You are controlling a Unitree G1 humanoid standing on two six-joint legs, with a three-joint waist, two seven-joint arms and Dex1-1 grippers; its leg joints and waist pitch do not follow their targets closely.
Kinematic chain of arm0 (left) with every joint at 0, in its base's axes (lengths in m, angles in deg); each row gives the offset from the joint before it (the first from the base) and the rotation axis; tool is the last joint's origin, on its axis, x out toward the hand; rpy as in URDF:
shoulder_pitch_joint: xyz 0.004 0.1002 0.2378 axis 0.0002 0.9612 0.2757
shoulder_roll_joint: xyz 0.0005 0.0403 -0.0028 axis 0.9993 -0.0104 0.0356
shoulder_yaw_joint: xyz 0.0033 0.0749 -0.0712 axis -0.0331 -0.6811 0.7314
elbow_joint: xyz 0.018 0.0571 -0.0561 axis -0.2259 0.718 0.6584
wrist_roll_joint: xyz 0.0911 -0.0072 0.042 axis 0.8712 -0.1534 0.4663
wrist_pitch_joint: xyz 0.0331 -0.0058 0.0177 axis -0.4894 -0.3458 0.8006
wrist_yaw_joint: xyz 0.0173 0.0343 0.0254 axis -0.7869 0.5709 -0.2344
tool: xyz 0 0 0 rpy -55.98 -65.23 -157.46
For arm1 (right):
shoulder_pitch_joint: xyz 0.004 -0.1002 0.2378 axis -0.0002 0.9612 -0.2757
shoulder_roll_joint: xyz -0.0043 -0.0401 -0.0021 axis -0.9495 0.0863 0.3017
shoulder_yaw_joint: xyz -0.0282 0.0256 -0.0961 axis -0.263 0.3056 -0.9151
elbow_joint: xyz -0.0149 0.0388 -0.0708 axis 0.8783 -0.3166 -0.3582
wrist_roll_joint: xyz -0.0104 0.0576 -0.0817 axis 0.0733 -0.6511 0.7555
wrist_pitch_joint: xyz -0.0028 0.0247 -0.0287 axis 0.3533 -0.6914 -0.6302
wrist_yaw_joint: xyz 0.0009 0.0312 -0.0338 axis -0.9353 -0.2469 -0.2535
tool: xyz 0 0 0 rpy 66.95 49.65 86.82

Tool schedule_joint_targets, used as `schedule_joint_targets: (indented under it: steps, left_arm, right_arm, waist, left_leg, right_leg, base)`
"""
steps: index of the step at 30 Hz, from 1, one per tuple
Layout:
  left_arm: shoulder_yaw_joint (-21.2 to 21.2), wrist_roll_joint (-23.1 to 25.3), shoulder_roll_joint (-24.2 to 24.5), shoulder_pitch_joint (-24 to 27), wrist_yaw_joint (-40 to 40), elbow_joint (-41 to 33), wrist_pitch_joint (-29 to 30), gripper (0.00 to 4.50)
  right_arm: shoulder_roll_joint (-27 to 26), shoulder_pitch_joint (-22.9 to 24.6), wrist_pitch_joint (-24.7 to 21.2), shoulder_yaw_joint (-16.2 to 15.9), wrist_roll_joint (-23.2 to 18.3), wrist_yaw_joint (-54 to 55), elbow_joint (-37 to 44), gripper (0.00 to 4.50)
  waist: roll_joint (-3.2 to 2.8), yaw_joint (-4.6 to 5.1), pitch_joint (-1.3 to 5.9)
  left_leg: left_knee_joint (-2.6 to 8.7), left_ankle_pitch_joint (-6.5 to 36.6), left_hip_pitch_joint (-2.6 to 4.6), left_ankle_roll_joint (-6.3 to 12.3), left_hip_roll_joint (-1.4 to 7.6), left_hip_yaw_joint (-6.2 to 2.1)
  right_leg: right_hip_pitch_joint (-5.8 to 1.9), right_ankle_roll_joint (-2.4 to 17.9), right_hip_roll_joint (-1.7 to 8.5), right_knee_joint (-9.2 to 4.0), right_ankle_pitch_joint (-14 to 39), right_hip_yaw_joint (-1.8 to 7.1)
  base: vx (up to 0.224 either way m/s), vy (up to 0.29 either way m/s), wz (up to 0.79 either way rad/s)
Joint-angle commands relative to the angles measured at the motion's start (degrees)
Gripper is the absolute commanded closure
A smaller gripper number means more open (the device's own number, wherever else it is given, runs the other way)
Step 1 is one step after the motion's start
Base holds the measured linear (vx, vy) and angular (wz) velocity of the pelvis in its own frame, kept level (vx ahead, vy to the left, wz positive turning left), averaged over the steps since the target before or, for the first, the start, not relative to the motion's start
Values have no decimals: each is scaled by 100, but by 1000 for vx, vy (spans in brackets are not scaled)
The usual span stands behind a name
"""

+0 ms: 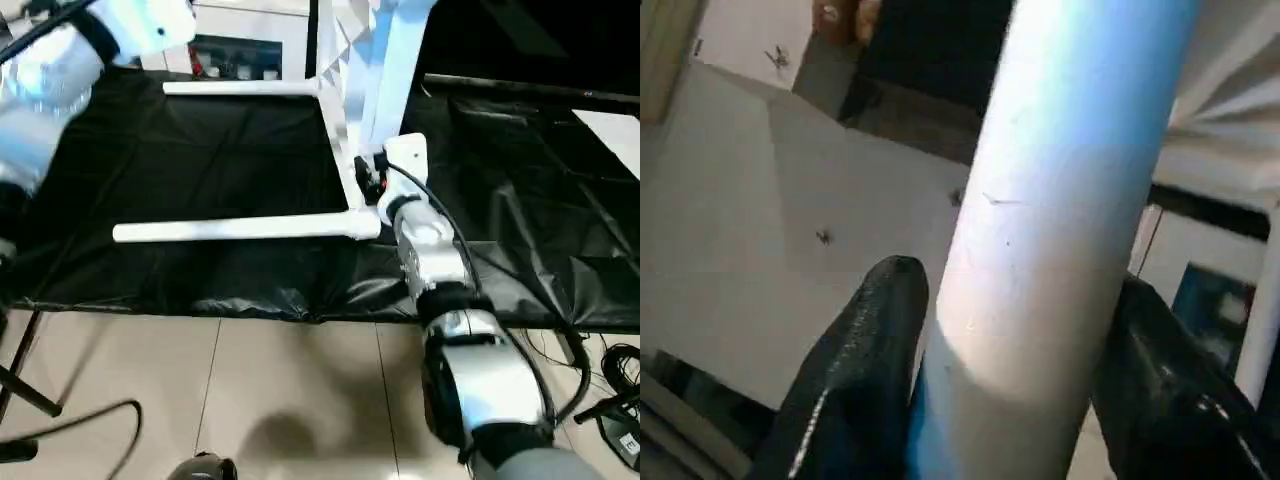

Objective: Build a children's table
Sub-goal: Flip table

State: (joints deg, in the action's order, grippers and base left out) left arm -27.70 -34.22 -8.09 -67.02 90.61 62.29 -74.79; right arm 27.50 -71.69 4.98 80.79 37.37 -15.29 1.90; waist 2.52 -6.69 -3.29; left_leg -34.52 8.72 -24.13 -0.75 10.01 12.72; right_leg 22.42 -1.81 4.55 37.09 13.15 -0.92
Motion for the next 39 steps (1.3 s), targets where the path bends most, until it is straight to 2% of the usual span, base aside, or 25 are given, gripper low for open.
schedule_joint_targets:
  steps: [1,6,10,13,14,17,20,24,30,31,32,33,35,36,39]
  left_arm:
    - [-114,111,-30,-94,86,294,87,236]
    - [-202,190,-19,-217,98,554,31,248]
    - [-163,130,-49,-216,73,636,4,253]
    - [-118,71,-57,-198,36,661,-54,255]
    - [-88,57,-55,-186,23,688,-83,255]
    - [-71,51,-35,-166,4,724,-131,255]
    - [-40,13,12,-141,-1,763,-191,255]
    - [-39,26,100,-184,25,836,-324,257]
    - [-47,45,206,-232,95,857,-496,260]
    - [-33,34,240,-218,121,805,-522,261]
    - [-27,27,254,-212,133,786,-537,261]
    - [-12,10,290,-201,162,742,-571,261]
    - [13,-9,368,-180,189,671,-653,262]
    - [18,-14,391,-177,191,653,-704,264]
    - [50,-45,440,-167,196,600,-787,265]
  right_arm:
    - [-34,-324,204,-69,114,19,-94,188]
    - [-215,-571,398,92,31,252,-373,188]
    - [-222,-645,581,100,138,717,-477,188]
    - [-217,-643,816,113,187,920,-488,188]
    - [-238,-617,996,203,126,938,-492,161]
    - [-268,-557,1081,251,92,869,-489,154]
    - [-253,-479,1199,91,302,926,-508,114]
    - [-136,-614,1074,-94,591,1299,-766,109]
    - [-82,-776,1047,-37,606,1393,-1007,109]
    - [-97,-802,1037,18,563,1329,-1043,109]
    - [-108,-815,1030,50,533,1298,-1059,109]
    - [-135,-840,1023,125,460,1215,-1087,109]
    - [-173,-880,1058,192,381,1063,-1120,109]
    - [-181,-894,1080,208,373,1030,-1135,109]
    - [-186,-933,1067,244,362,1018,-1178,109]
  waist:
    - [-30,-22,439]
    - [-52,-40,466]
    - [-50,-51,456]
    - [-38,-60,437]
    - [-43,-62,439]
    - [-40,-67,446]
    - [-50,-81,454]
    - [-78,-84,453]
    - [-64,-84,453]
    - [4,-102,451]
    - [-14,-108,451]
    - [31,-107,444]
    - [10,-119,448]
    - [45,-115,447]
    - [40,-142,453]
  left_leg:
    - [383,1065,290,-195,325,-223]
    - [339,764,272,-46,313,-210]
    - [353,850,279,-48,327,-212]
    - [367,1054,290,-108,327,-206]
    - [369,1078,290,-115,329,-210]
    - [363,1033,281,-93,326,-211]
    - [354,931,281,-59,322,-211]
    - [364,996,283,-128,314,-219]
    - [364,1018,263,-121,312,-226]
    - [356,964,261,-65,315,-218]
    - [356,963,259,-44,317,-224]
    - [359,936,249,-1,318,-217]
    - [350,847,239,62,324,-224]
    - [349,814,232,83,323,-220]
    - [332,671,245,143,325,-210]
  right_leg:
    - [-109,1346,383,-345,-157,124]
    - [-108,1434,370,-288,-677,120]
    - [-105,1451,371,-285,-676,111]
    - [-90,1390,380,-317,-387,121]
    - [-93,1378,382,-318,-360,122]
    - [-95,1338,372,-308,-451,124]
    - [-99,1342,361,-293,-620,117]
    - [-100,1343,362,-302,-514,116]
    - [-113,1340,362,-286,-602,114]
    - [-118,1360,369,-279,-653,113]
    - [-120,1366,380,-278,-629,116]
    - [-122,1356,377,-286,-599,114]
    - [-125,1359,391,-266,-638,115]
    - [-129,1357,384,-266,-649,112]
    - [-115,1386,383,-241,-735,111]
  base:
    - [0,0,0]
    - [0,0,0]
    - [0,0,0]
    - [0,0,0]
    - [0,0,0]
    - [0,0,0]
    - [0,0,0]
    - [0,0,0]
    - [0,0,0]
    - [0,0,0]
    - [0,0,0]
    - [0,0,0]
    - [0,0,0]
    - [0,0,0]
    - [0,0,0]
